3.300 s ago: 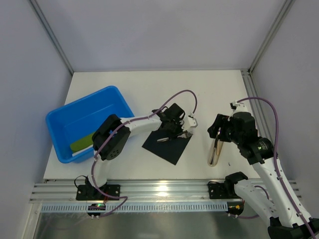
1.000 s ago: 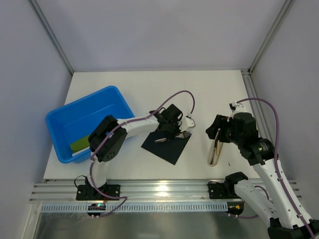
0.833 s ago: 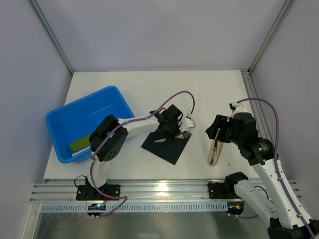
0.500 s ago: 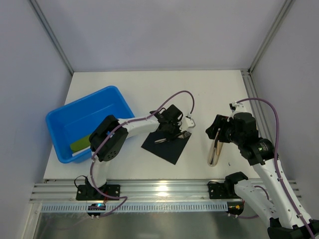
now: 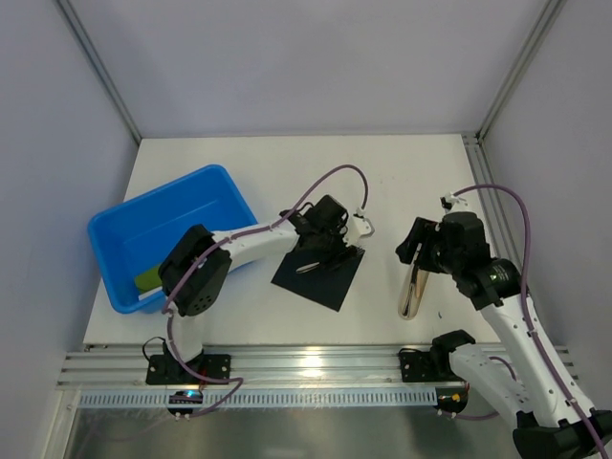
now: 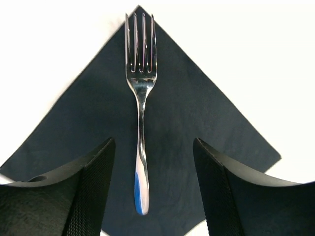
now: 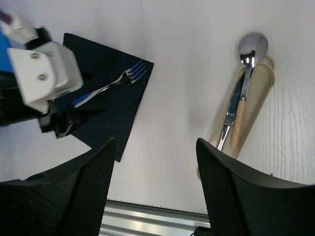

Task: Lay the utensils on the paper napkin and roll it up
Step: Adjust the utensils on the napkin, then pick up the utensils from the container.

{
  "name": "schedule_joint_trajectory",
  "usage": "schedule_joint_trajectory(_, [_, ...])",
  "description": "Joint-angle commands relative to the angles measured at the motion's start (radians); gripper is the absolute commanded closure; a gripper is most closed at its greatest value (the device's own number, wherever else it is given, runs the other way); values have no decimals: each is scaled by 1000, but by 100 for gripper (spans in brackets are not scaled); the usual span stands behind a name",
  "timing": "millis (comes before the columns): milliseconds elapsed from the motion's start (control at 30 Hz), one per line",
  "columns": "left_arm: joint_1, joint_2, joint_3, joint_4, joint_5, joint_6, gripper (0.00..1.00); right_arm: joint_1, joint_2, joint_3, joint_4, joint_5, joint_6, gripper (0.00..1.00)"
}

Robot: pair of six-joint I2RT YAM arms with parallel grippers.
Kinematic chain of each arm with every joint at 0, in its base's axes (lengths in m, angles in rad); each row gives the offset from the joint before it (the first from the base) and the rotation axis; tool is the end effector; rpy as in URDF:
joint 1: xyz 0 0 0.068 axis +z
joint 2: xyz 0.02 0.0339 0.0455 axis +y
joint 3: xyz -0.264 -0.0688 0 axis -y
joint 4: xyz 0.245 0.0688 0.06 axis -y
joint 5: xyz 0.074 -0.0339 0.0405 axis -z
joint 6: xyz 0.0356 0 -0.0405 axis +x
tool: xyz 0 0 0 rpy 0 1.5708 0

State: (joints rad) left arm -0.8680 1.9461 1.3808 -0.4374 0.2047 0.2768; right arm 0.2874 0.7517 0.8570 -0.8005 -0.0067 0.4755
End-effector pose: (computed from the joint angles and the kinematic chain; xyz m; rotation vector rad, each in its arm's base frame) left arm 0.2623 -0.3209 0.1868 1.4829 2.1565 -0.4795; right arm 0.1425 0.0424 0.3090 0.2123 2.2895 0.4078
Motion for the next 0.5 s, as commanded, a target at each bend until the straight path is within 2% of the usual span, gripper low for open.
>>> schedule_joint_trajectory(0, [3,-133,-5,37,10,-62,34,-7,55,40,-35,118,63,31])
schedule_joint_trajectory(100, [-6,-216,-34,43,-8,-134,32,-23,164,31,-77,256,98,40])
schedule_joint_trajectory(167, [-17,-263,-45,39,-53,-187,33,-45,202,14,-62,261,103,42])
schedule_joint_trajectory(200, [-25,-313,-51,40,-100,-230,33,-60,219,-4,-51,251,106,46])
schedule_joint_trajectory(233, [-29,-340,-51,36,-120,-331,34,-88,238,-12,-28,238,107,53])
schedule_joint_trajectory(367, [-42,-476,-94,34,-149,-568,36,-120,348,-42,17,269,109,59])
schedule_joint_trajectory(467, [-42,-578,-161,62,-131,-636,35,-120,396,-56,53,296,101,62])
